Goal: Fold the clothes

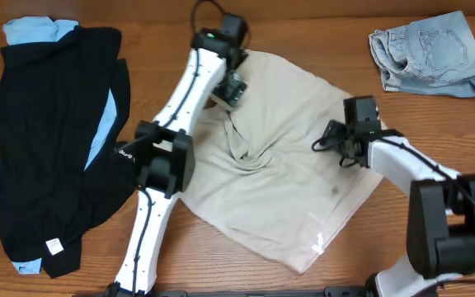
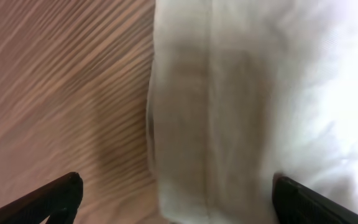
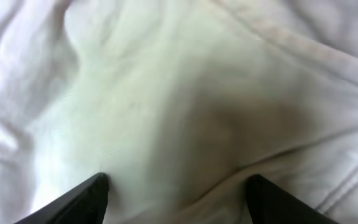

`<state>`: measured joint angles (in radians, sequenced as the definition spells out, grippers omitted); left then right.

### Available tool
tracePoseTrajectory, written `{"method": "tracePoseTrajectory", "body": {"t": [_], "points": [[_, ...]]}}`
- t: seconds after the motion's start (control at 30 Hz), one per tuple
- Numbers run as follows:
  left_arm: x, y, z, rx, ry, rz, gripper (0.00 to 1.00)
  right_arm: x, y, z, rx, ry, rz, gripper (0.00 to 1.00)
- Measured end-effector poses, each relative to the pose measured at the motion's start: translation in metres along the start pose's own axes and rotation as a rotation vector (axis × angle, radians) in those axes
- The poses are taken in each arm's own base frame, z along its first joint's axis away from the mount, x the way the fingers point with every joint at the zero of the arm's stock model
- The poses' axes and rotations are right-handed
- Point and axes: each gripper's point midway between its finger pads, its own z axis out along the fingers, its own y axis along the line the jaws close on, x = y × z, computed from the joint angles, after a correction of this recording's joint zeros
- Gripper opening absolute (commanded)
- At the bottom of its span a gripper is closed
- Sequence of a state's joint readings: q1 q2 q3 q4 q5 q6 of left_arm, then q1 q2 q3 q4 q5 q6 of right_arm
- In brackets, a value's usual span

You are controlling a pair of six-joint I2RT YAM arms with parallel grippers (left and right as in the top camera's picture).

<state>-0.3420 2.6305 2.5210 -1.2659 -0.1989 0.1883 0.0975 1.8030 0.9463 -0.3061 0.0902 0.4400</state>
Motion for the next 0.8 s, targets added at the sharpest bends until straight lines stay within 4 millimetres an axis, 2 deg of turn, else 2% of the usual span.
{"method": "tracePoseTrajectory", "body": {"t": [0.23, 0.43, 0.6, 0.67, 0.8], "points": [[0.044, 0.056, 0.010, -0.005, 0.128, -0.152, 1.00, -0.057, 0.036, 0.029, -0.076, -0.105, -0.038, 0.75], [0.066, 0.085, 0.014, -0.006, 0.176, -0.239, 1.00, -0.091, 0.072, 0.047, -0.177, -0.123, -0.053, 0.76], [0.071, 0.094, 0.015, -0.010, 0.182, -0.275, 1.00, -0.097, 0.085, 0.050, -0.218, -0.101, -0.099, 0.86], [0.071, 0.095, 0.015, -0.013, 0.183, -0.282, 1.00, -0.095, 0.087, 0.048, -0.214, -0.066, -0.120, 1.00], [0.060, 0.101, 0.007, -0.024, 0.140, -0.291, 1.00, -0.086, 0.090, 0.036, -0.205, 0.042, -0.177, 1.00]]}}
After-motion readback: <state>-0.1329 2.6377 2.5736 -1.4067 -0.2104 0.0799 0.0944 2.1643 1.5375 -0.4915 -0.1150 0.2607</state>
